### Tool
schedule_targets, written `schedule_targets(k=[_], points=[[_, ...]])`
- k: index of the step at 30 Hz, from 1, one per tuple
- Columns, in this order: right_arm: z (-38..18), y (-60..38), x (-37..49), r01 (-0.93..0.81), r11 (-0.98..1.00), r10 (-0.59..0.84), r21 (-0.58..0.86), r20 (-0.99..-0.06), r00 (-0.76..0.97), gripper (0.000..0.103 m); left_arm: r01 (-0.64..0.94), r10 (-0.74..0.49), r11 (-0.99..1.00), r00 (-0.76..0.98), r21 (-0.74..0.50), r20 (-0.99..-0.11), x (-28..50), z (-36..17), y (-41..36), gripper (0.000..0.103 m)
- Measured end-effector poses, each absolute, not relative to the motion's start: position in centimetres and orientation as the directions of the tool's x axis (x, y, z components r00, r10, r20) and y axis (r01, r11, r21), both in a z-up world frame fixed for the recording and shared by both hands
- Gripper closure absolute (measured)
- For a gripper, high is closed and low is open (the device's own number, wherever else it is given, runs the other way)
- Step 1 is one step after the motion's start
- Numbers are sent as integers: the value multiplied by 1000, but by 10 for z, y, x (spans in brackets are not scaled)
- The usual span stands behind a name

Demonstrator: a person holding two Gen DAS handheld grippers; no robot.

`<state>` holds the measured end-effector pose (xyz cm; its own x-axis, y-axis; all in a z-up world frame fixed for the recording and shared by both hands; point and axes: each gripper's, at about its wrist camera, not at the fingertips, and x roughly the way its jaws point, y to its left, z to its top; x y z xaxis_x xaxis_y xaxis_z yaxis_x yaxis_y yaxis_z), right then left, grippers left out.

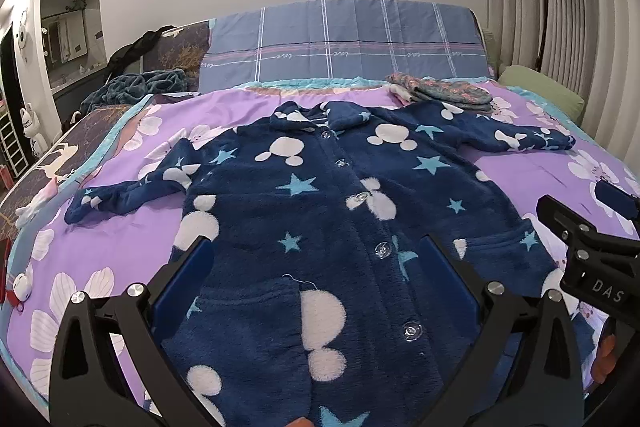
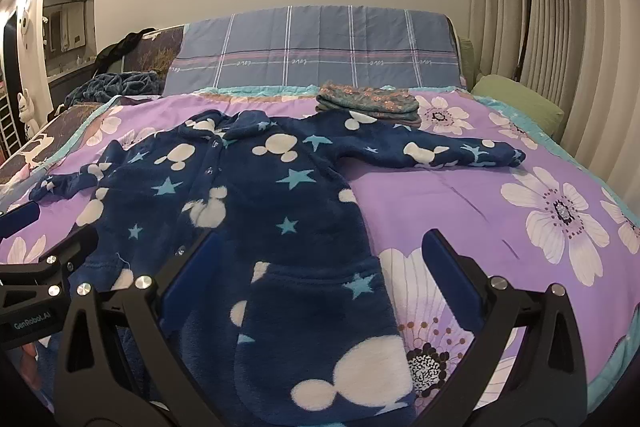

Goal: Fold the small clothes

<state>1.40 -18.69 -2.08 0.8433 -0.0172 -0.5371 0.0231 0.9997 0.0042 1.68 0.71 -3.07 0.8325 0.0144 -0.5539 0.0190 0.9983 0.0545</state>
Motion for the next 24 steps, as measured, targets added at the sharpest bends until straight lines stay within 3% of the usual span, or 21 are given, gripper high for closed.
schedule_targets(k=[24], points=[[-27,-174,17,-12,1000,5,-8,-563,826,2,-3,37,998,826,61,-562,18,-37,16,1]])
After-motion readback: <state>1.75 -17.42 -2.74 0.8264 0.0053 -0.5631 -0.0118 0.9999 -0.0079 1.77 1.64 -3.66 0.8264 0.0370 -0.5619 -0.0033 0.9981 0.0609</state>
